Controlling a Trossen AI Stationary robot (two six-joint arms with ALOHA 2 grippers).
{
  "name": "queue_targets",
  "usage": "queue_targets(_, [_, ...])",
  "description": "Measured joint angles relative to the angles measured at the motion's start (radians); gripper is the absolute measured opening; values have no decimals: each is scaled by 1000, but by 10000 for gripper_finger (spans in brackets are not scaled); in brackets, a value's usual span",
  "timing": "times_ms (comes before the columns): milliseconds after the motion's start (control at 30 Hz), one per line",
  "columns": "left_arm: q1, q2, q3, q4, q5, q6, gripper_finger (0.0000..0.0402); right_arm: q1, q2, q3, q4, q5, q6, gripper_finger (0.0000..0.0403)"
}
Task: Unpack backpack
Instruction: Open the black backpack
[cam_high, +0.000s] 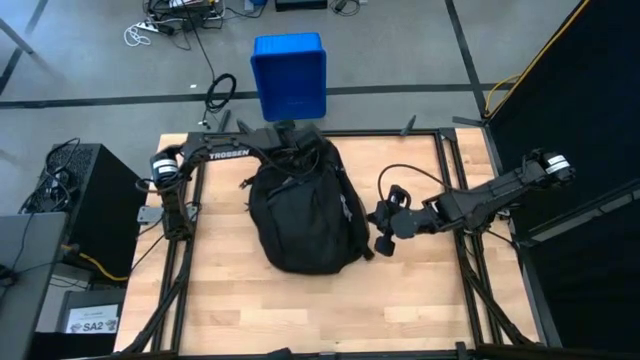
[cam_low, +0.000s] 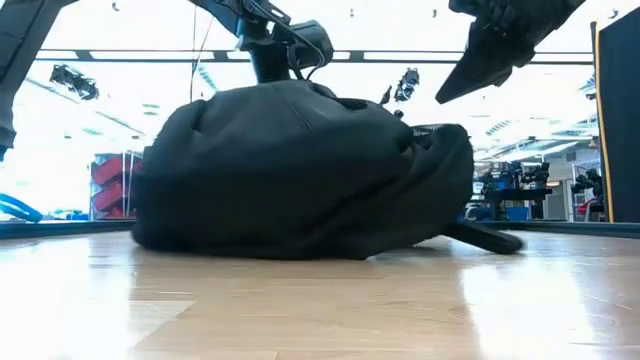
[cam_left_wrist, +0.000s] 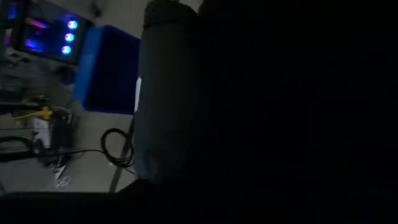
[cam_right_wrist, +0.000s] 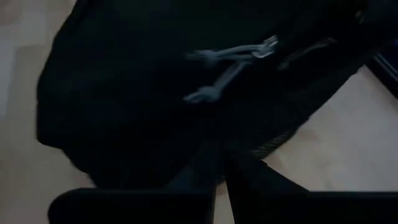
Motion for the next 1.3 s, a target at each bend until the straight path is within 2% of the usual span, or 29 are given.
queue_targets(200, [13, -27, 88, -48, 1, 1, 214, -7, 0, 0, 0, 1, -4, 8])
queue_targets(333, [11, -43, 125, -46, 49, -45, 239, -7, 0, 0, 1, 1, -10, 22])
queue_targets(533, [12, -40, 103, -50, 52, -55, 252, 1, 15, 0, 75, 1, -47, 51])
queue_targets(700, [15, -40, 92, -66, 53, -29, 260, -3, 88, 1, 177, 0, -110, 75])
queue_targets(900, [0, -49, 174, -222, 61, -21, 262, -33, 185, 1, 187, 0, -120, 92])
queue_targets(1067, [-62, -53, 209, -334, 86, -12, 261, 20, 244, 0, 396, -122, -160, 97])
queue_targets(1167, [-98, -51, 184, -361, 95, 27, 261, 80, 262, 0, 560, -177, -267, 99])
queue_targets(1300, [-121, -50, 152, -359, 145, 43, 261, 165, 307, 1, 727, -194, -451, 99])
